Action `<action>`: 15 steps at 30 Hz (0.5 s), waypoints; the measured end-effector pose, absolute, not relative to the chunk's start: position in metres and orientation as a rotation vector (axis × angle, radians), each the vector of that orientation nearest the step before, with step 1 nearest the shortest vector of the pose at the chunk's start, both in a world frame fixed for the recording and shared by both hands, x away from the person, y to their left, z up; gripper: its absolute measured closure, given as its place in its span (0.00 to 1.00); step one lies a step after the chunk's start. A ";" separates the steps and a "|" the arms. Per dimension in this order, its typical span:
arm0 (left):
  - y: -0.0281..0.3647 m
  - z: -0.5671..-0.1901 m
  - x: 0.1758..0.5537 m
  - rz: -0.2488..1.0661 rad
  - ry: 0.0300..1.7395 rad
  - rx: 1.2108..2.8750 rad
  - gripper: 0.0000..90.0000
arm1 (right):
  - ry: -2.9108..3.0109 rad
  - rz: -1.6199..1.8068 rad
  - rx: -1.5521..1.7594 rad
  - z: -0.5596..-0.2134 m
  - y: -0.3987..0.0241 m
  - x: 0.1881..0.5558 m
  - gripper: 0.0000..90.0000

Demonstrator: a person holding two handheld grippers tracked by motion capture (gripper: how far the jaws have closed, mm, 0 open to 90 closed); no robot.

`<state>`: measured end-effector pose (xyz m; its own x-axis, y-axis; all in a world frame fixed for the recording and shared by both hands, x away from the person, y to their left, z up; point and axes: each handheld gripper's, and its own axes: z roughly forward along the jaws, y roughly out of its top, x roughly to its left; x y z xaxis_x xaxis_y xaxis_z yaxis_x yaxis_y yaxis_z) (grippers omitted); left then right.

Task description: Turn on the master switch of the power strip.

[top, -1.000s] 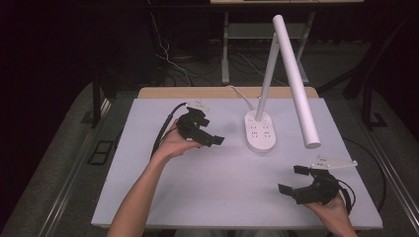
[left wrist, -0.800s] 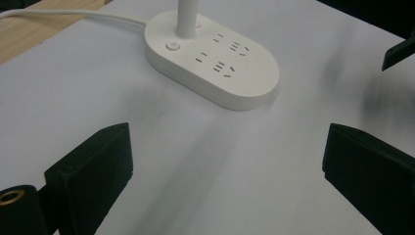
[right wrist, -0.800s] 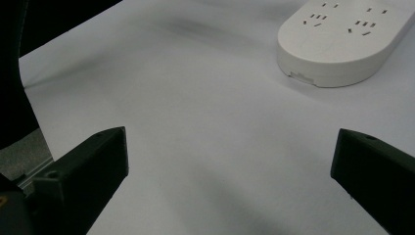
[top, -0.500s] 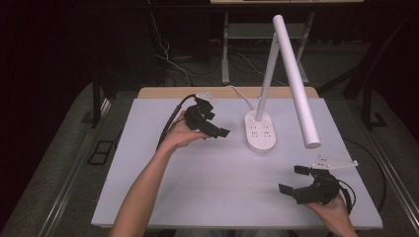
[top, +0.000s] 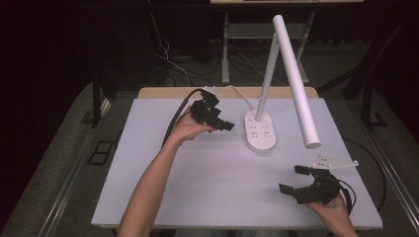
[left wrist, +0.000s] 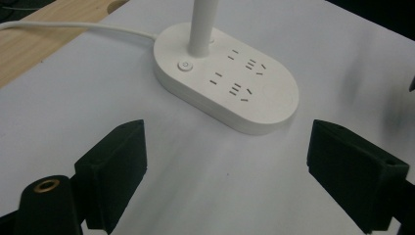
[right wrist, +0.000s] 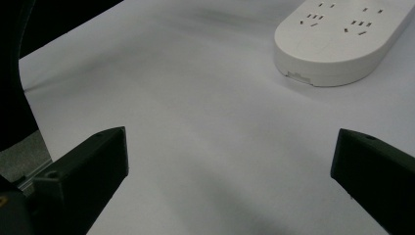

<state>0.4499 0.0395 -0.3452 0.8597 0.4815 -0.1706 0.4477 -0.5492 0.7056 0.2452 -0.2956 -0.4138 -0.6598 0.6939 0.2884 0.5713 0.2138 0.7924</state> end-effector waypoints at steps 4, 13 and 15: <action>0.037 -0.344 0.457 0.055 0.671 2.240 0.19 | 2.343 1.439 1.230 -0.414 -0.296 0.245 0.00; 0.030 -0.345 0.468 0.061 0.696 2.202 0.33 | 2.345 1.435 1.228 -0.414 -0.296 0.245 0.00; 0.029 -0.345 0.471 0.060 0.702 2.184 0.36 | 2.347 1.435 1.232 -0.414 -0.296 0.245 0.00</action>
<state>0.4706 0.0289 -0.3454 0.8435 0.5034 -0.1874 0.4641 -0.5073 0.7261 0.2452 -0.2964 -0.4139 -0.6591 0.6942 0.2892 0.5737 0.2155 0.7902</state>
